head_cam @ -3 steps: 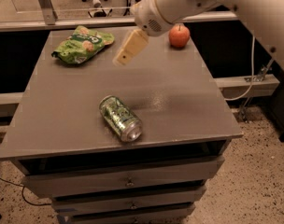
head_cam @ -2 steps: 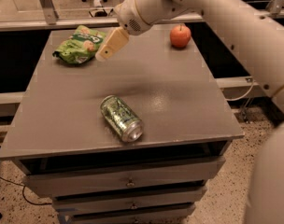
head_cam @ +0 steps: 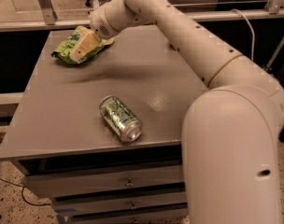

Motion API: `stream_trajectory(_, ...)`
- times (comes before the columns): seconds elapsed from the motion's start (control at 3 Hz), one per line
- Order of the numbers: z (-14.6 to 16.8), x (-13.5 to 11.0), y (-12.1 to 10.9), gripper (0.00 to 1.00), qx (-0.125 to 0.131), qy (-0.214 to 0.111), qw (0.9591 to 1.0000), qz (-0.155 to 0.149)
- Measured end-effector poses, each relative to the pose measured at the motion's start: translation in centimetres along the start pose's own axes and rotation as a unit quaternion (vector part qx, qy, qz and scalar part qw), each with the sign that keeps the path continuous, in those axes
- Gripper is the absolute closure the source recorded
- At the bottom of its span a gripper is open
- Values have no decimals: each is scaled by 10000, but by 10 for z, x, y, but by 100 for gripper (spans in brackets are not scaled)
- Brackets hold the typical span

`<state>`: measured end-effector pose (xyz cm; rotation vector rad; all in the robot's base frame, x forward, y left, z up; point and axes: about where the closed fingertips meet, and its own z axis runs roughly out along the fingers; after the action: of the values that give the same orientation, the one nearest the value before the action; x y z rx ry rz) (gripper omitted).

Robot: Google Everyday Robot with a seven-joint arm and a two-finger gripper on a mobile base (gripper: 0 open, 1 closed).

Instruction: Pick green rice chip bag

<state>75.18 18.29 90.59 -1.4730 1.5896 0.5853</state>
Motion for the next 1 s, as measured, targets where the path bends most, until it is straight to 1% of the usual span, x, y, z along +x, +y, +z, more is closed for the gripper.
stream_trajectory(0.33,36,2,-5,0,-43,9,10000,38)
stream_trajectory(0.67,58,11,-4,0,-46,176,9998,50)
stream_trajectory(1.0,69,23,-1,18,16,370,9993,62)
